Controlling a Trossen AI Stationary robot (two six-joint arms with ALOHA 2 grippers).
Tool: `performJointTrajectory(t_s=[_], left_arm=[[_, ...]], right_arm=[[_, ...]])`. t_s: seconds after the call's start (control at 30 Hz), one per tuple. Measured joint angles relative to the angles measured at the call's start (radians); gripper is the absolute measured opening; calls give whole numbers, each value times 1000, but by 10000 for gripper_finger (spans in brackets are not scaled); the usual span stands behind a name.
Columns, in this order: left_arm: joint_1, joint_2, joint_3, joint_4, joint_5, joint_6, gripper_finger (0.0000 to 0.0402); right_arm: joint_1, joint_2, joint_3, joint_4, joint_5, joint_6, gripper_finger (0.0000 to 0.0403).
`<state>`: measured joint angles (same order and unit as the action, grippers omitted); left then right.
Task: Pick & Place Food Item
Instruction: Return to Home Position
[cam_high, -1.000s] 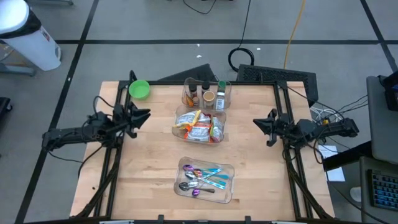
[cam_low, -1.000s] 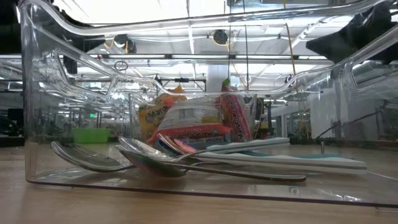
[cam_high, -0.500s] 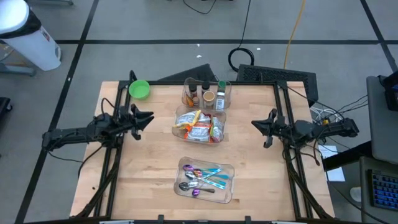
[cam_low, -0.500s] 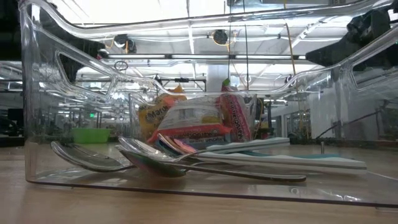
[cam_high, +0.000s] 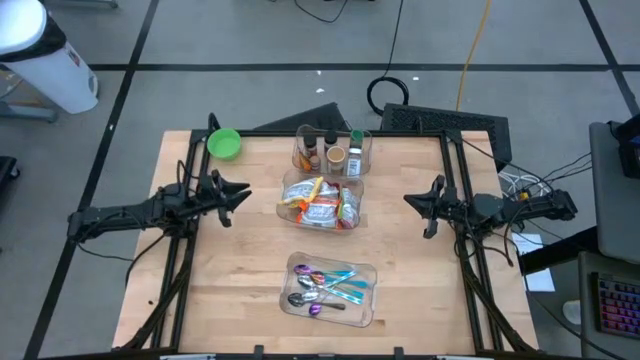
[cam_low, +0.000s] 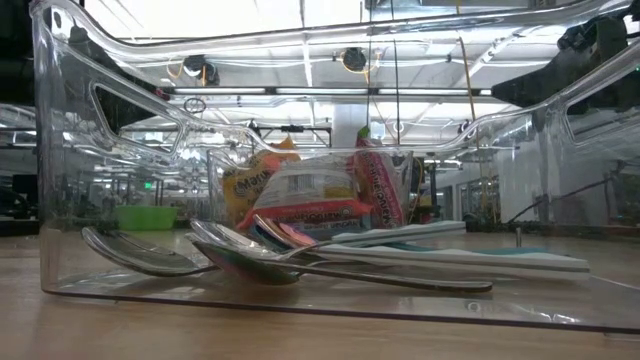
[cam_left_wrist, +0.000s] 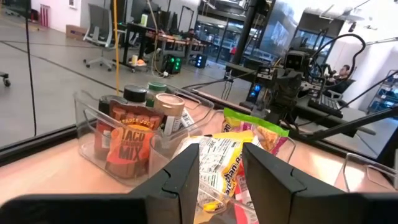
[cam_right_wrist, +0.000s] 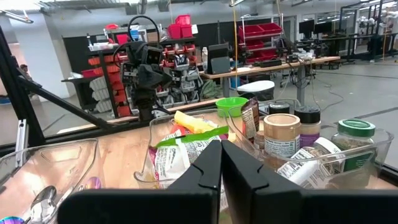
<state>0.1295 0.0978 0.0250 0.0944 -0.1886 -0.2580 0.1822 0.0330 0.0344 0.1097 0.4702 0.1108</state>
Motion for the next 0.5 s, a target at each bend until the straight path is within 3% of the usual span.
performJointTrajectory(t_s=[0.5], left_arm=[[0,0,0,6,0,-8,127]], right_arm=[[0,0,-1,-1,0,0,1]])
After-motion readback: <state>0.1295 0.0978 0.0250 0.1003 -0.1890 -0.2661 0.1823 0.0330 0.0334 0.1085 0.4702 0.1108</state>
